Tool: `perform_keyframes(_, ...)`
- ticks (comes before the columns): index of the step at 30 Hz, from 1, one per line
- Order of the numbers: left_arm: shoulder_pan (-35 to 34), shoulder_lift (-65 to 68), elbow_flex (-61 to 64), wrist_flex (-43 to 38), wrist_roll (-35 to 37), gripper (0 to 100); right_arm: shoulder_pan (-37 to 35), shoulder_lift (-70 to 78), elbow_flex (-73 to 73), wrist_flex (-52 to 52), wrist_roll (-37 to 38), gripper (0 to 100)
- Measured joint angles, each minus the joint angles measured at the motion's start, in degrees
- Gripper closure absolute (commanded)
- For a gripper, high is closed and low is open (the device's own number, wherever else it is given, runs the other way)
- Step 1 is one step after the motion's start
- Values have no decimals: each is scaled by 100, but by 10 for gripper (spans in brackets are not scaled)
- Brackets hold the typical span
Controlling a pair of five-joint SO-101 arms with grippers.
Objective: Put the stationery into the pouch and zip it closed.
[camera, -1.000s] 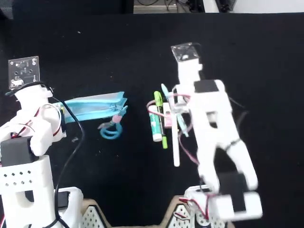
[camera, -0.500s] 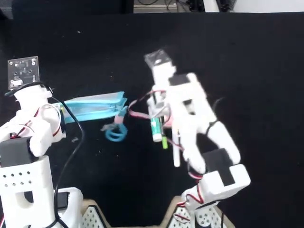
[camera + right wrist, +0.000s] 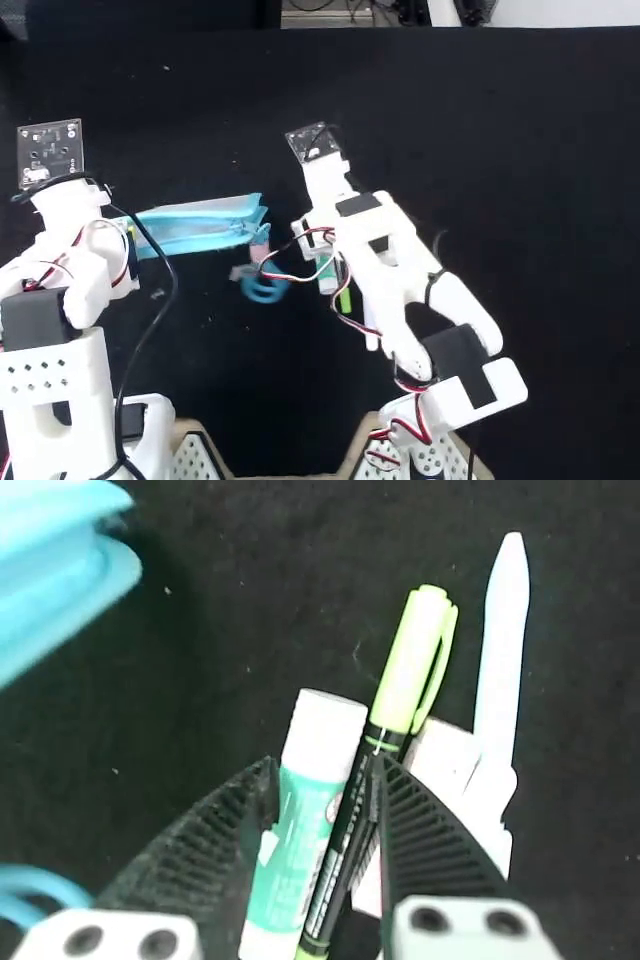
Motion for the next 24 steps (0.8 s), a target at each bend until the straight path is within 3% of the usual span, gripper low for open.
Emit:
perform_keyframes(13, 0, 0, 0, 0, -79, 970, -246, 246, 290, -879, -9, 857)
perform_keyframes(19, 0, 0, 0, 9, -105, 970, -255, 765, -273, -132, -9, 868)
perform_keyframes(22, 0, 0, 0, 9, -105, 970, -255, 949, -633, 246, -9, 989)
perform_keyframes(24, 0, 0, 0, 9, -105, 970, -132, 949, -782, 510, -9, 977)
